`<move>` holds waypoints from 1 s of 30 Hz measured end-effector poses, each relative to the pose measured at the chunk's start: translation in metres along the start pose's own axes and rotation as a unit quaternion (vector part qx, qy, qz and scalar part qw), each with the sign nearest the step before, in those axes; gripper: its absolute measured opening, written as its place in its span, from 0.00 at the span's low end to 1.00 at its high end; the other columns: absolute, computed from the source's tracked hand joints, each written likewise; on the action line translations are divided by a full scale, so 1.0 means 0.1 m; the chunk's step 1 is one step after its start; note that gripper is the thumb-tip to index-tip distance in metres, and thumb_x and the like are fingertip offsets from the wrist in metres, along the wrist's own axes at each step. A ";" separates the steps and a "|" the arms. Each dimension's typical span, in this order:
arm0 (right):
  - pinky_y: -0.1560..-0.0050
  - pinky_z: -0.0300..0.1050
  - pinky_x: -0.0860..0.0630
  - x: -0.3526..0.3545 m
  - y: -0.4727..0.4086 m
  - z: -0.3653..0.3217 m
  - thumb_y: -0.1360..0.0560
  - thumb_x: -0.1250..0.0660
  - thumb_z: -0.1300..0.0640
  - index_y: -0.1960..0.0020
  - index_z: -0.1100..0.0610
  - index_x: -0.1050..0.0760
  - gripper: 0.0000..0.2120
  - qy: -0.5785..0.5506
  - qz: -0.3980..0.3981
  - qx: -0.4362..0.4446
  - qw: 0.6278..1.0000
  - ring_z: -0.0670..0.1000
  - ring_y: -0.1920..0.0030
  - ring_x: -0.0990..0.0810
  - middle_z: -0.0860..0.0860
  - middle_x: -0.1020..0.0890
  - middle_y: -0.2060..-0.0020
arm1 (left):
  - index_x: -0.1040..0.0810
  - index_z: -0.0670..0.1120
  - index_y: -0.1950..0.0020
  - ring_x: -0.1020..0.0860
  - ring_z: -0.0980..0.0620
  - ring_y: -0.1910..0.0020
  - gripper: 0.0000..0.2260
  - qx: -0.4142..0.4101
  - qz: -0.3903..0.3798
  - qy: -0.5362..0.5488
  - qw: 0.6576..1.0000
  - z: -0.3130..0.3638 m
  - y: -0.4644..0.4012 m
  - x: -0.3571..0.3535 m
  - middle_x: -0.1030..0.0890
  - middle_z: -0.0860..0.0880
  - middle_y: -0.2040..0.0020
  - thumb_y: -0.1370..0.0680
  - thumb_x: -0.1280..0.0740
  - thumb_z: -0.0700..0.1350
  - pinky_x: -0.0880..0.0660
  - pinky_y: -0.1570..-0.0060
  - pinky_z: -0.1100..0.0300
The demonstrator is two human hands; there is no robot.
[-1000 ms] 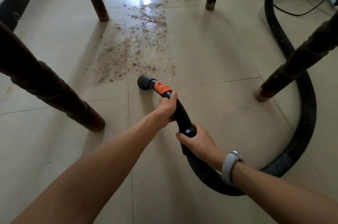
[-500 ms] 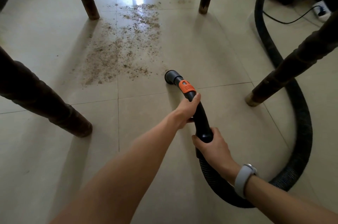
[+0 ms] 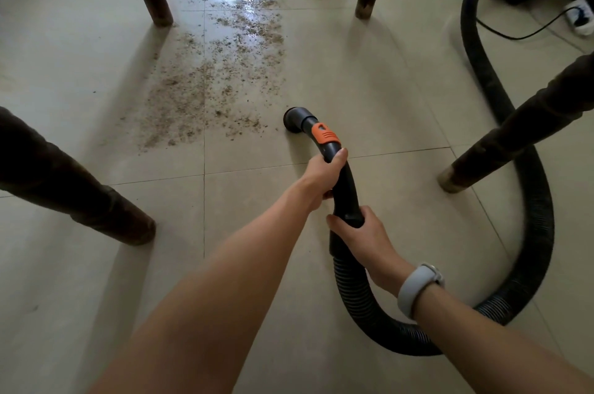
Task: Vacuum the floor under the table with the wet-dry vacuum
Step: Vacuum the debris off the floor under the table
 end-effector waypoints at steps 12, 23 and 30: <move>0.66 0.43 0.24 -0.03 0.25 0.06 0.27 0.31 0.57 0.52 0.56 0.30 0.08 -0.015 -0.041 -0.002 0.999 0.52 0.64 0.20 0.55 0.21 0.61 | 0.32 0.45 0.39 0.25 0.47 0.50 0.13 0.015 0.004 0.002 1.000 -0.18 0.19 0.11 0.25 0.46 0.50 0.19 0.43 0.52 0.26 0.53 0.55; 0.62 0.46 0.22 -0.45 0.00 -0.23 0.27 0.31 0.55 0.48 0.56 0.30 0.12 -0.004 -0.042 0.009 0.999 0.49 0.66 0.21 0.52 0.22 0.63 | 0.30 0.41 0.36 0.25 0.47 0.50 0.18 0.017 0.036 0.016 0.999 0.05 -0.03 0.55 0.25 0.45 0.51 0.19 0.41 0.52 0.27 0.53 0.55; 0.58 0.50 0.21 -0.47 0.01 -0.25 0.28 0.30 0.56 0.50 0.55 0.30 0.10 -0.006 -0.057 -0.001 0.998 0.53 0.62 0.20 0.54 0.21 0.59 | 0.32 0.43 0.34 0.26 0.47 0.50 0.17 0.007 0.043 0.015 0.999 0.02 0.00 0.58 0.25 0.45 0.49 0.18 0.43 0.52 0.27 0.53 0.54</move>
Point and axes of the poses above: each hand's wrist, its own y-axis away from the middle knuckle, its own x-axis out of the back of the hand, z = x × y, the point moved 1 cm from there along -y, towards the middle knuckle
